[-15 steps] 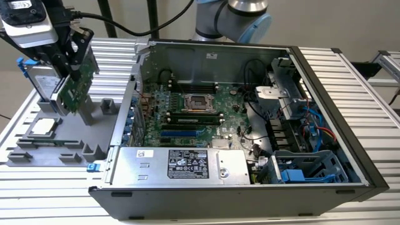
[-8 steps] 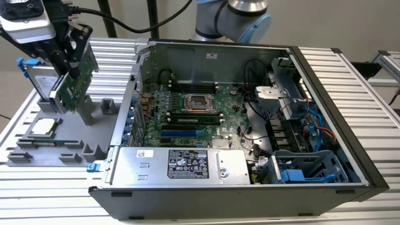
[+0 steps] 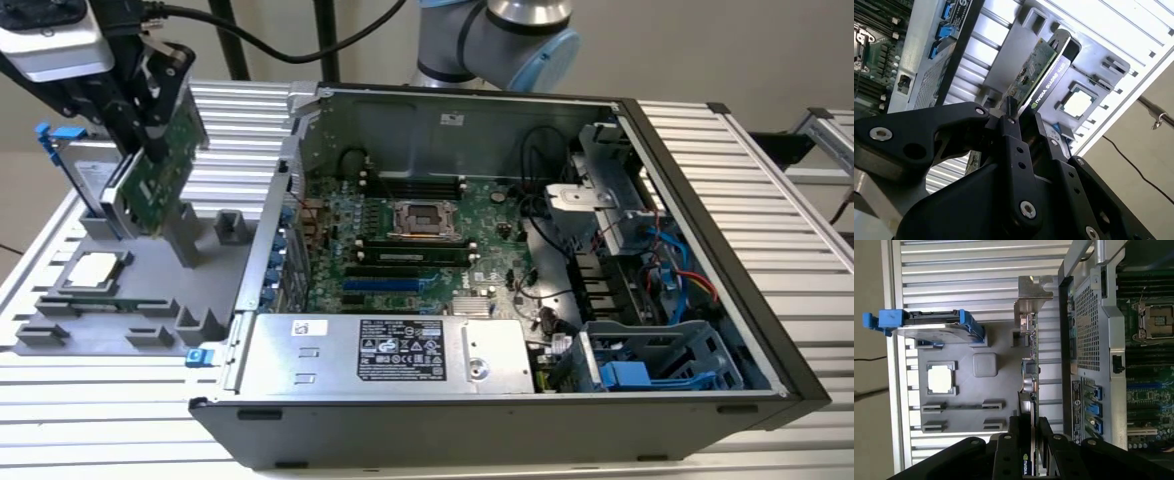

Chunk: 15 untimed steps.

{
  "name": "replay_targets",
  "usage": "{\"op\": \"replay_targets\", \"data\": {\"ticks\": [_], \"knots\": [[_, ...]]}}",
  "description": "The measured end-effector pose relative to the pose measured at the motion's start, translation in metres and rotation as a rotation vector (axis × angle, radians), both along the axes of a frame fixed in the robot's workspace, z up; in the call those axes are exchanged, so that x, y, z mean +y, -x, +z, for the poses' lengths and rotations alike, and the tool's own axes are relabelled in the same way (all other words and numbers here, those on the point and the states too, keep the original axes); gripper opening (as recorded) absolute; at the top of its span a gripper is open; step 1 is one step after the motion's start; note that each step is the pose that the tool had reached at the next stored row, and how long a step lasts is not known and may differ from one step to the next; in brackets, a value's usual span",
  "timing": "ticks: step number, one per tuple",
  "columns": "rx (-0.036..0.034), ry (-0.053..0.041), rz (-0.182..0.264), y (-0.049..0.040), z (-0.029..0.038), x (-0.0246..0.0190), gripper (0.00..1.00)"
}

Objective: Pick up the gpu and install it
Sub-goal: 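Pick up the gpu and move the gpu toward the slot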

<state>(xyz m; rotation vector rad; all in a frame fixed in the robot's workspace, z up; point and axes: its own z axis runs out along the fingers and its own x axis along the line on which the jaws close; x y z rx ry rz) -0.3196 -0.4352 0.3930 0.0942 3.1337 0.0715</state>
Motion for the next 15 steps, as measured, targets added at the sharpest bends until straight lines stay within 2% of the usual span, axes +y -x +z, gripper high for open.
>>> {"op": "replay_targets", "data": {"ticks": [15], "knots": [[-0.0001,-0.0001,0.0,0.0,0.0067,0.0,0.0]]}}
